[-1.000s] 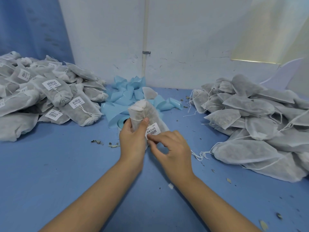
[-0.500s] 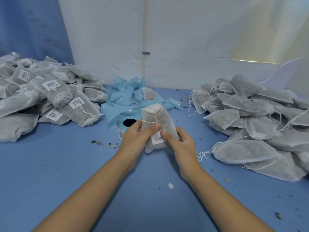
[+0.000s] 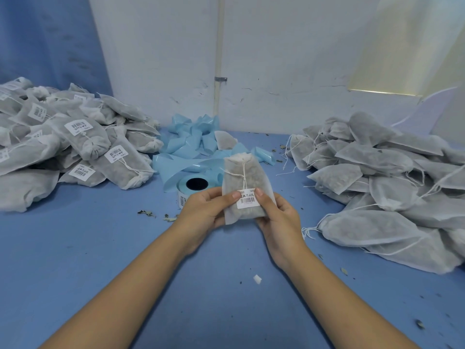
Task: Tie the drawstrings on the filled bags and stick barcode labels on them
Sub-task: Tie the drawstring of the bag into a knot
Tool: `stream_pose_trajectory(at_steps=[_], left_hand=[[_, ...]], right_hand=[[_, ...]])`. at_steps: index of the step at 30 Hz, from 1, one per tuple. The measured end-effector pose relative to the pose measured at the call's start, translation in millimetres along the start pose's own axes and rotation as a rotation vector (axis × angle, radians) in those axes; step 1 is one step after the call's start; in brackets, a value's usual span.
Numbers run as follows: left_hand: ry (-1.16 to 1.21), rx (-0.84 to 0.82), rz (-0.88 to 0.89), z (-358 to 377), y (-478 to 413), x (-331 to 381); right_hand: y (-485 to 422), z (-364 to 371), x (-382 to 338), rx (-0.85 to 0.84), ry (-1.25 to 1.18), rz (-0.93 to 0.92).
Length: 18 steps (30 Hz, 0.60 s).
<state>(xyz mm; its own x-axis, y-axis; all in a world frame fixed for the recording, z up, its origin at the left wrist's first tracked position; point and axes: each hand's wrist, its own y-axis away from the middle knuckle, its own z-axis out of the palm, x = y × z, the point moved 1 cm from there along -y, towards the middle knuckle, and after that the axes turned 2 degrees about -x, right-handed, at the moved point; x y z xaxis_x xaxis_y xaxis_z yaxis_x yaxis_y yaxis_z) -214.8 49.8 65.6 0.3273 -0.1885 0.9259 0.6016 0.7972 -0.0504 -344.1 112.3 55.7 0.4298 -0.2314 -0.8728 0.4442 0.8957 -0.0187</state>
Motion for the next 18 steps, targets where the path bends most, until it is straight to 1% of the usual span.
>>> stream_pose_trajectory(at_steps=[4,6,7,8,9,11,12,13,14,15,18], left_hand=[[-0.332,-0.081,-0.115,-1.0,6.1,3.7],[-0.384,-0.059,-0.12,-0.1,6.6,5.0],[-0.329,-0.006,-0.072,-0.1,4.8,7.3],[-0.208,0.06,0.006,-0.7,1.5,12.2],[-0.028,0.106,0.094,-2.3,-2.0,19.4],[0.345,0.109,0.239,-8.2,-7.2,32.8],[0.477,0.094,0.272,-11.5,-8.5,36.5],[0.54,0.073,0.272,-13.6,-8.1,38.5],[0.533,0.05,0.244,-13.4,-6.9,38.1],[0.476,0.024,0.208,-11.4,-4.7,35.6],[0.198,-0.055,0.104,-2.7,-0.8,26.4]], right_hand=[[-1.1,-0.4,-1.3,0.021,-0.041,-0.003],[-1.7,0.0,-1.1,0.019,-0.033,0.009],[-2.1,-0.1,-1.1,0.026,-0.027,0.017],[-2.7,-0.6,-1.0,0.037,-0.021,0.025],[-3.2,-1.3,-1.2,0.045,-0.015,0.032],[-3.7,-2.7,-0.8,0.044,-0.008,0.045],[-4.1,-3.5,-0.3,0.044,-0.011,0.05],[-4.5,-4.2,0.2,0.046,-0.018,0.054],[-5.0,-4.7,0.6,0.051,-0.029,0.056],[-5.3,-5.0,0.9,0.06,-0.046,0.057],[-8.2,-6.9,-0.2,0.105,-0.121,0.043]])
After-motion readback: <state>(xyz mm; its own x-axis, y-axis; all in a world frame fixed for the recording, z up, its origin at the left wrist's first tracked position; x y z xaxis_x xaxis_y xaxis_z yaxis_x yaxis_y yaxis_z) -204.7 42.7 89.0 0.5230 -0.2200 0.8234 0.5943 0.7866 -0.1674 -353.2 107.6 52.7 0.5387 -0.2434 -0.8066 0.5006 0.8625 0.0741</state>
